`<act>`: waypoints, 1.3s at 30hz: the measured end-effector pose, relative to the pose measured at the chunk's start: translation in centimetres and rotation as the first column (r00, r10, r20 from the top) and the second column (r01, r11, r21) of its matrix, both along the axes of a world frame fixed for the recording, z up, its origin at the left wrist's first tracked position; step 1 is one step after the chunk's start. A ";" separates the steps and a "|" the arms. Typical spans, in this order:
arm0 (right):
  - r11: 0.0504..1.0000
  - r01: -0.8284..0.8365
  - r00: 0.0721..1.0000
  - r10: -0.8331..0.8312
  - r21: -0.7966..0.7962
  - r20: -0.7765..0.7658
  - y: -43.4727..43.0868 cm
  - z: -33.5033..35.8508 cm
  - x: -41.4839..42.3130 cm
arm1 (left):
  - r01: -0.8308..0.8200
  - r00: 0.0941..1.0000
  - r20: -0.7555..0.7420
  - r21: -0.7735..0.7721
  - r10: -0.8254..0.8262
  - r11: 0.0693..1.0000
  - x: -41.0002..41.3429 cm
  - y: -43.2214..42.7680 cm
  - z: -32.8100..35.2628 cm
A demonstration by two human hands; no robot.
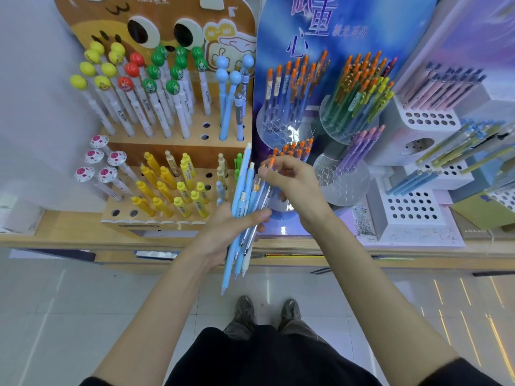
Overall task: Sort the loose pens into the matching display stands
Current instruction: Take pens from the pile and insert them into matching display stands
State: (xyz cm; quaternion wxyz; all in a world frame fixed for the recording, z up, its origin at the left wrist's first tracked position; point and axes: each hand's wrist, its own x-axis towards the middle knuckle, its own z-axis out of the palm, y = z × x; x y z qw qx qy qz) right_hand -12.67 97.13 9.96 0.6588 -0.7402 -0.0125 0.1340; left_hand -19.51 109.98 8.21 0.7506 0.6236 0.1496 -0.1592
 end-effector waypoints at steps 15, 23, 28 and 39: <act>0.880 0.346 0.925 -0.377 0.326 0.035 -2.3 1.3 1.3 | -0.076 0.997 -0.021 -0.044 0.076 0.996 0.2 -0.8 -0.1; 0.898 0.408 0.883 -0.434 0.168 0.180 -5.7 0.7 2.1 | -0.215 0.976 -0.024 0.036 0.216 0.976 0.0 -0.2 -0.4; 0.931 0.356 0.904 -0.324 -0.074 0.280 -4.1 -2.2 -0.4 | -0.262 0.965 -0.014 0.049 0.263 0.964 0.1 0.0 -0.5; 0.871 0.421 0.820 -0.247 -0.253 0.516 -2.9 -4.7 -1.6 | -0.252 0.968 0.008 0.015 0.252 0.968 0.0 0.7 -0.4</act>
